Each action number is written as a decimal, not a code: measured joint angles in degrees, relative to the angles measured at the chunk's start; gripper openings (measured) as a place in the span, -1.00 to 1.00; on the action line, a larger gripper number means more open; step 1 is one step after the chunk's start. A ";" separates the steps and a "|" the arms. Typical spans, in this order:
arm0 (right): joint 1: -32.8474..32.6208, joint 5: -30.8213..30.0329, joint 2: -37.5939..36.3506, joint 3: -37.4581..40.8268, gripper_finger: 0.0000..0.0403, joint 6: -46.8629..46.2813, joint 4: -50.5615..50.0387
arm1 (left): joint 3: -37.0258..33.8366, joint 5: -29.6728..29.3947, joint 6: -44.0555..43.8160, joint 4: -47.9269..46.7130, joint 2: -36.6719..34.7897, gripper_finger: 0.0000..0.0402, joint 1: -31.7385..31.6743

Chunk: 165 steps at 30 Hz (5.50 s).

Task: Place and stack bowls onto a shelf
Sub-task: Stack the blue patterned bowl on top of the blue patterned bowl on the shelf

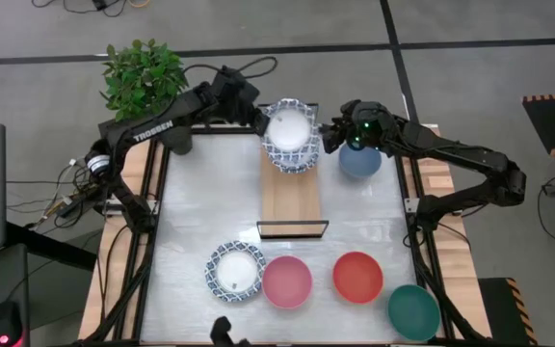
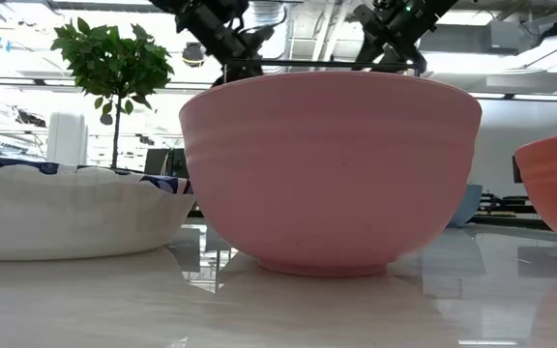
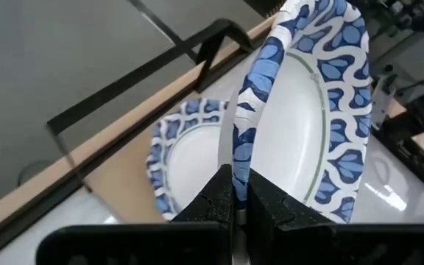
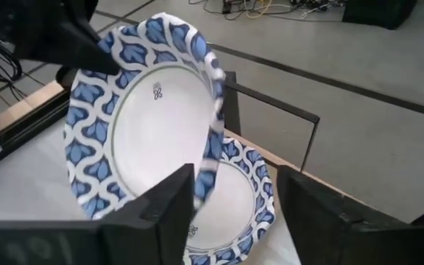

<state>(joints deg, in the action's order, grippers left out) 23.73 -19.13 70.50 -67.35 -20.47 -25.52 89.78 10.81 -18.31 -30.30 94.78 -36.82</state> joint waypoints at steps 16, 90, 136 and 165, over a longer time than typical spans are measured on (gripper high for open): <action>0.00 -0.18 -0.02 0.02 0.13 0.07 -1.88 | 0.09 9.07 -5.45 1.70 10.53 -1.00 -2.42; 0.00 -0.35 0.02 2.54 0.13 -0.02 -7.47 | -0.66 5.68 15.52 -17.27 2.79 0.11 -0.59; -2.97 -0.23 8.52 2.54 0.13 1.05 2.60 | -43.08 -1.96 6.31 43.93 -5.23 0.11 0.81; -2.70 2.30 8.50 2.54 0.13 1.56 -0.66 | -41.64 13.29 9.46 5.05 -24.90 0.11 5.63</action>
<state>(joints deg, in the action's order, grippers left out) 21.02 -16.82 79.00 -64.82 -18.91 -26.17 48.14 24.10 -8.85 -25.24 69.88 -31.20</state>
